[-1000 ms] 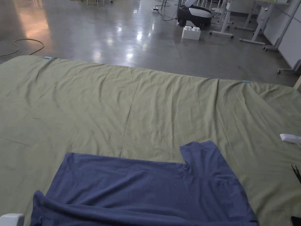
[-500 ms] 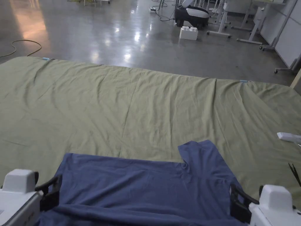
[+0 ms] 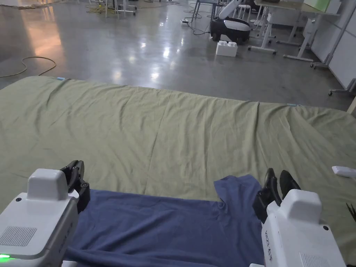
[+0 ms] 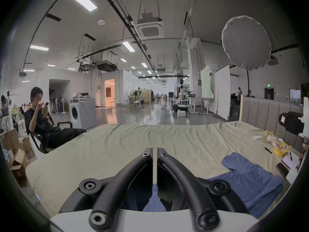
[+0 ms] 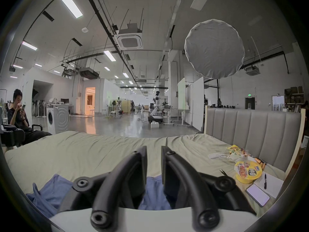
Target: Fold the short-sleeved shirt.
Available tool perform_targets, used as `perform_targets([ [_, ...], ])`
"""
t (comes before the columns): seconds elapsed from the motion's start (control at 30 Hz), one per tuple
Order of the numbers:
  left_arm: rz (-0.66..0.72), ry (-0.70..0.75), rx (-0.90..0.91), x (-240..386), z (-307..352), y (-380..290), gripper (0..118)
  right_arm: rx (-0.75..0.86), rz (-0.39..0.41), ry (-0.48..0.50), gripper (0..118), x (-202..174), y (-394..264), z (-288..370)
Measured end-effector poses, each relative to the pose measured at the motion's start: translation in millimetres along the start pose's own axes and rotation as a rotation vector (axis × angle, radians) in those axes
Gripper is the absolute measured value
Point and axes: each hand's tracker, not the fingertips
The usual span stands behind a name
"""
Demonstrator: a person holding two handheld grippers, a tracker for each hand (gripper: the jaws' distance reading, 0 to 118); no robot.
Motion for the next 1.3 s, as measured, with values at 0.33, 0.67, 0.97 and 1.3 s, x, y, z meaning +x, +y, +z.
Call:
perform_targets([
  [0.33,0.032,0.021,-0.059,-19,-25,-10,3,0.012,0.025,0.045,2,1,-2,-9],
  [0.67,-0.011,-0.011,-0.413,-63,-142,-58,3,-0.057,0.052,0.069,2,-1,-16,-27],
  [0.97,0.056,-0.062,-0.807,-70,-227,-91,67,-0.176,0.068,0.044,2,17,-39,-40],
  [1.3,-0.045,-0.066,-0.894,-45,-253,-105,79,-0.291,0.052,0.015,2,36,-63,-48],
])
